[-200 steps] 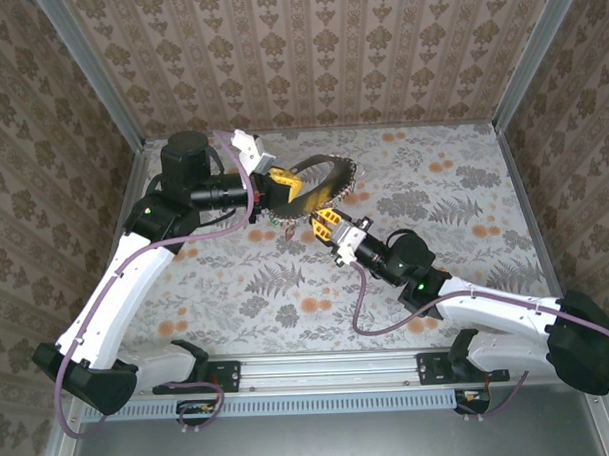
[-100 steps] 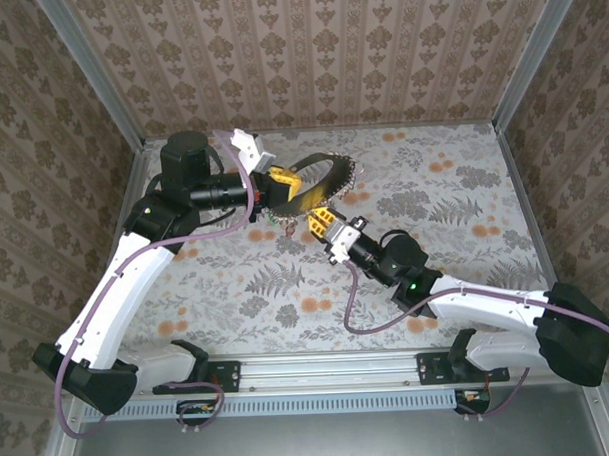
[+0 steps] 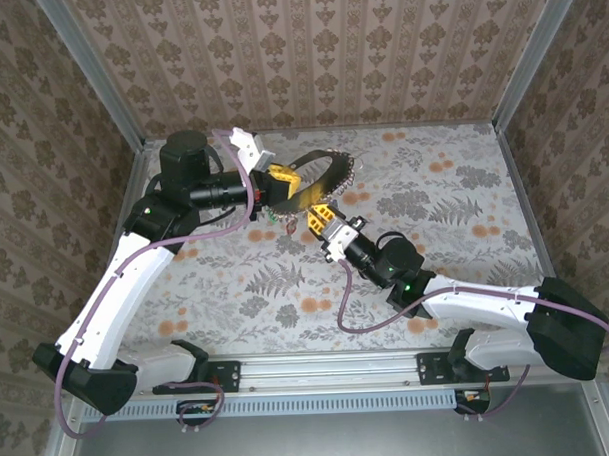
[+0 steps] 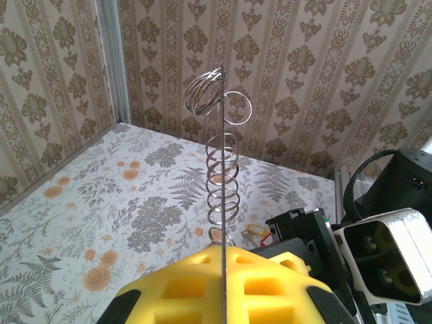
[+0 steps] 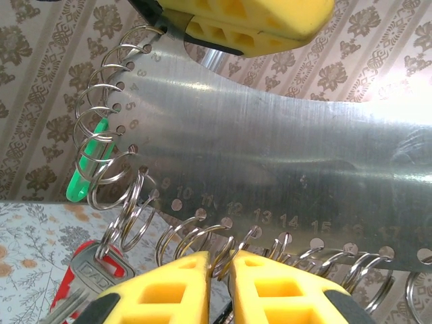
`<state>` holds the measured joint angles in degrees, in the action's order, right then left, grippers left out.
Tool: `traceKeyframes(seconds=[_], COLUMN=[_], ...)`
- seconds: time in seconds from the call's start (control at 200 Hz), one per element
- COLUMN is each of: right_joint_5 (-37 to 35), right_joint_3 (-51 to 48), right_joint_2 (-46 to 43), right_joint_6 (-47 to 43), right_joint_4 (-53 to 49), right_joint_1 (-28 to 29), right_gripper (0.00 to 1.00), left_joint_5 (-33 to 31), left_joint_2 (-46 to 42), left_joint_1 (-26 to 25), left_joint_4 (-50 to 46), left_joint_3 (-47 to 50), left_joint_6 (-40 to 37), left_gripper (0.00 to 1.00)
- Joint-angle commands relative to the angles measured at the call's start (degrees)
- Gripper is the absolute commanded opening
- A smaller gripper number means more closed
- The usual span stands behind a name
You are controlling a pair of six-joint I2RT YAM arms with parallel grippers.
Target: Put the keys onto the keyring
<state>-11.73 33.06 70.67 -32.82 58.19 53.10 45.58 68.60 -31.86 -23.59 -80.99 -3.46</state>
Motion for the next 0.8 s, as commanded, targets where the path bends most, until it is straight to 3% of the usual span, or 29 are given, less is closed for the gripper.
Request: traceKeyframes(seconds=[0.0, 0.795], right_joint_5=[-2.66, -4.79], right_joint_3=[1.34, 2.62], right_joint_2=[-0.57, 0.47], right_joint_6=[0.40, 1.52], right_joint_4=[3.68, 3.33], right_joint_1=[0.26, 0.42], right_gripper=[0.17, 0.16], left_joint_5=[0.02, 0.21], left_joint_2=[-1.71, -1.85], left_joint_1=[-0.75, -0.88], left_joint_4=[2.02, 3.31], left_joint_3=[-0.66, -0.31], left_joint_6=[0.87, 2.42], left_gripper=[0.00, 0.00])
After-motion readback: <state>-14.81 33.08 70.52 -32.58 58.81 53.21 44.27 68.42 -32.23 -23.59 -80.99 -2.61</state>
